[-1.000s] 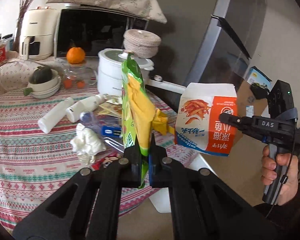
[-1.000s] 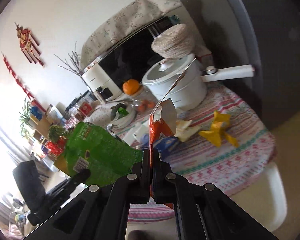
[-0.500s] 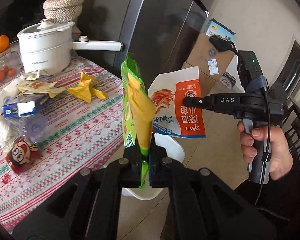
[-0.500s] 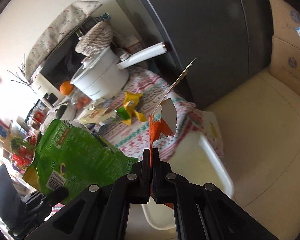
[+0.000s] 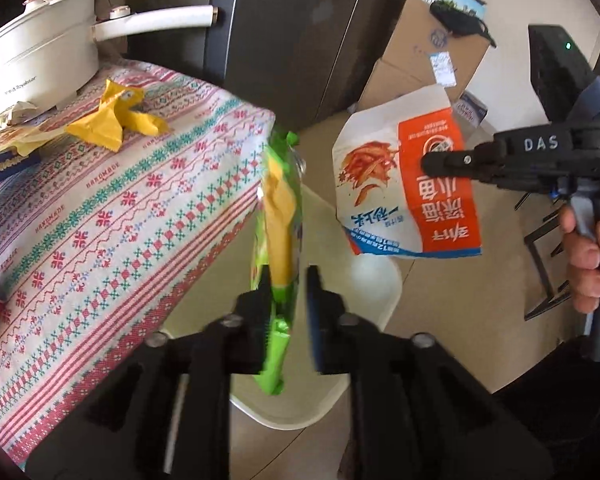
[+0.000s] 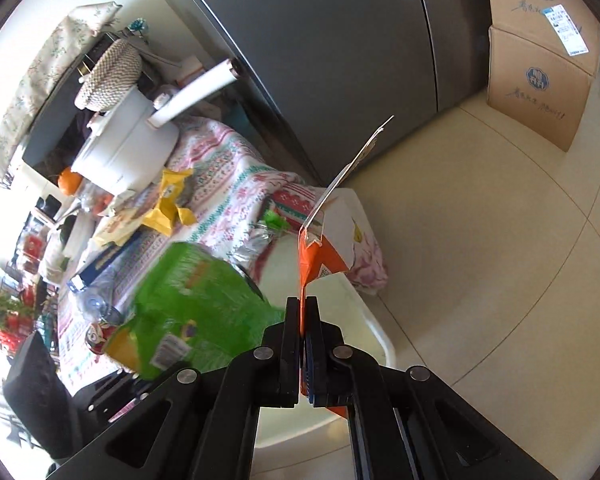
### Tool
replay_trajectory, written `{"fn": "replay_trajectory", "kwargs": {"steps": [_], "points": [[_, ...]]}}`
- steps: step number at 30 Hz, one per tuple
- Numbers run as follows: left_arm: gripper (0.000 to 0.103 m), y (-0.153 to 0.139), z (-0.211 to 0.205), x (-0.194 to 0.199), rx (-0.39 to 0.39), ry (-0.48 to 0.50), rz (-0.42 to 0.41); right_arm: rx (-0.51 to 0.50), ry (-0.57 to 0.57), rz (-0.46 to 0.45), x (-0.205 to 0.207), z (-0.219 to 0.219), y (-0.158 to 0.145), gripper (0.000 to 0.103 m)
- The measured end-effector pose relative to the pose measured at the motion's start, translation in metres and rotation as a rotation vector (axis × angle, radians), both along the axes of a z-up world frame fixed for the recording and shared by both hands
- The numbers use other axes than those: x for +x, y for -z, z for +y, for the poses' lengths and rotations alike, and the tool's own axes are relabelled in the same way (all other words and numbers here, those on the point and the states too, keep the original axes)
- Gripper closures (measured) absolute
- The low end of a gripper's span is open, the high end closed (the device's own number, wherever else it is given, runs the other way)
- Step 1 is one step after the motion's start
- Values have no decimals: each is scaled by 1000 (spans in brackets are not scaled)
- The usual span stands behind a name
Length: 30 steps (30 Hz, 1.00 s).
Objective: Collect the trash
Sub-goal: 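Carry both bags to the white bin and open the left tool over it, then open the right tool to drop the orange-white bag into the bin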
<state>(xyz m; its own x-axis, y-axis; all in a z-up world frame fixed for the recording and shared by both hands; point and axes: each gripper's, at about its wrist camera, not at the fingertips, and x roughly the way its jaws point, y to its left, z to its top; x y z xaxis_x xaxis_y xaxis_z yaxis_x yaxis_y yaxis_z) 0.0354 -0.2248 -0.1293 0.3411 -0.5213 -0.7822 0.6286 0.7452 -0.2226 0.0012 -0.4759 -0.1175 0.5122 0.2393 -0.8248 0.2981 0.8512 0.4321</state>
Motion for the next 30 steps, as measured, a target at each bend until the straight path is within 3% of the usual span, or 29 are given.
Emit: {"fn": "replay_trajectory", "kwargs": {"steps": [3, 10, 21, 24, 26, 28, 30], "points": [[53, -5, 1, -6, 22, -8, -42, 6, -16, 15, 4, 2, 2, 99], [42, -26, 27, -6, 51, -35, -98, -22, -64, 42, 8, 18, 4, 99], [30, -49, 86, 0, 70, -140, -111, 28, -72, 108, 23, 35, 20, 96], [23, -53, 107, 2, 68, -188, -114, 53, -56, 130, 28, 38, 22, 75], [21, -56, 122, 4, 65, -224, -112, 61, -51, 127, 29, 41, 20, 47], [20, -56, 136, 6, 62, -252, -103, 54, -51, 113, 31, 46, 15, 39], [19, -57, 150, 8, 65, -278, -99, 47, -63, 106, 32, 53, 11, 39]]}}
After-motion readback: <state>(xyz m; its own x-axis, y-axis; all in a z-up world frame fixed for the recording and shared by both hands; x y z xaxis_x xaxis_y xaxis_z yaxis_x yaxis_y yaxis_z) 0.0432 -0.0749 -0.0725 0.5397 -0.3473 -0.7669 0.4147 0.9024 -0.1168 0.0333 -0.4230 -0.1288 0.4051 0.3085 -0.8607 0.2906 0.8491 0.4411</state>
